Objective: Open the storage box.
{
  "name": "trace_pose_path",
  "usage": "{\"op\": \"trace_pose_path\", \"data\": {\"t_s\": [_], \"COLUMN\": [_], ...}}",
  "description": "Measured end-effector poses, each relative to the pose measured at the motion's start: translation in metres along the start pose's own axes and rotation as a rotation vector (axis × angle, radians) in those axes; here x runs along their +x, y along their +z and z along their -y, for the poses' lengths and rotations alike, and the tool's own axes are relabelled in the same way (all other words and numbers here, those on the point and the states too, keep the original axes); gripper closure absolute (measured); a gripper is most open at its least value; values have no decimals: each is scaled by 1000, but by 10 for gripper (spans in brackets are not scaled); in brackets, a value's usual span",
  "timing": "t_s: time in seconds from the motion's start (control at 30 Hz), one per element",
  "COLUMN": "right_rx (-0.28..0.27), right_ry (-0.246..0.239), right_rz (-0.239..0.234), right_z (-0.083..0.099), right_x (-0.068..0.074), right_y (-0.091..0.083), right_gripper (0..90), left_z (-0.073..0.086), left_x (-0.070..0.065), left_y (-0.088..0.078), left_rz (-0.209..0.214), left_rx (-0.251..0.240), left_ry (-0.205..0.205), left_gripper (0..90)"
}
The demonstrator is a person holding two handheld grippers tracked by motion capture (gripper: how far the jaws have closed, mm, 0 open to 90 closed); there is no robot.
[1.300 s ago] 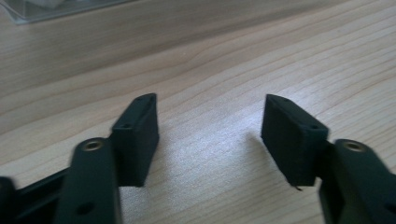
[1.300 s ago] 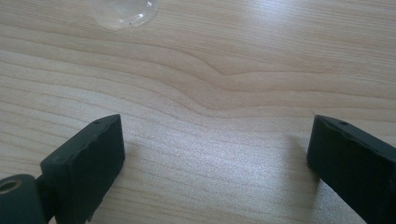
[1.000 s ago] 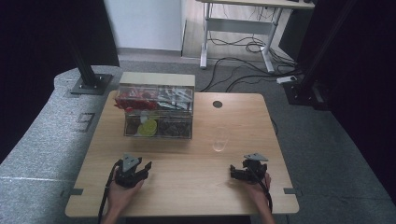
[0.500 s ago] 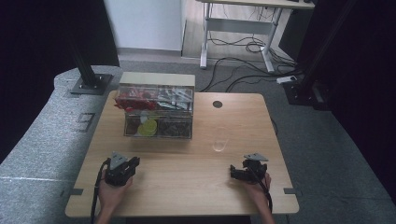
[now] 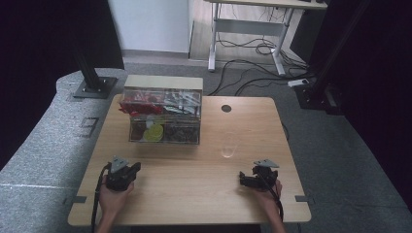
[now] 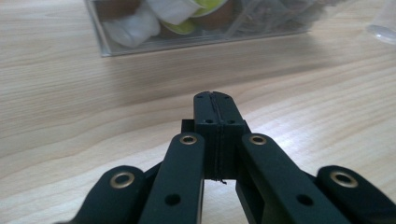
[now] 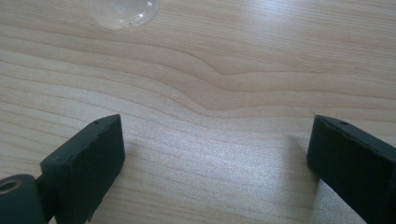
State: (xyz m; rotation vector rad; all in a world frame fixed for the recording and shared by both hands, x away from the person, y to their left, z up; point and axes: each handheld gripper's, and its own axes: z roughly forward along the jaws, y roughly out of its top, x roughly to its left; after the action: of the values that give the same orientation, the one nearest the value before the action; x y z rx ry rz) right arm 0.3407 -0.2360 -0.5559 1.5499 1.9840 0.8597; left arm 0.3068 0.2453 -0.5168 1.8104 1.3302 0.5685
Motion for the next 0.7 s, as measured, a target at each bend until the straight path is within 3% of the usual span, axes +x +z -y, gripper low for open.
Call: {"op": "trace_pose_path", "data": {"t_s": [0.17,0.33,0.53,0.7], "right_rx": [-1,-1,-2,-5], "right_ry": [0,3,4,3], "right_rz": [-1,0,1,1], "right_z": [1,1,1,1], "right_x": [0,0,0,0], "right_y": [-1,-1,-2,-2], "right_gripper": [49,51,56,63], "left_z": [-6,-17,-37,-43], "left_x": [9,11,18,19], "left_y": [2,4,11,15], "left_rz": [29,27,57,56], "left_rx": [5,3,-3,2], "left_ry": [-36,-33,-72,-73], "left_gripper": [900,900,900,900]}}
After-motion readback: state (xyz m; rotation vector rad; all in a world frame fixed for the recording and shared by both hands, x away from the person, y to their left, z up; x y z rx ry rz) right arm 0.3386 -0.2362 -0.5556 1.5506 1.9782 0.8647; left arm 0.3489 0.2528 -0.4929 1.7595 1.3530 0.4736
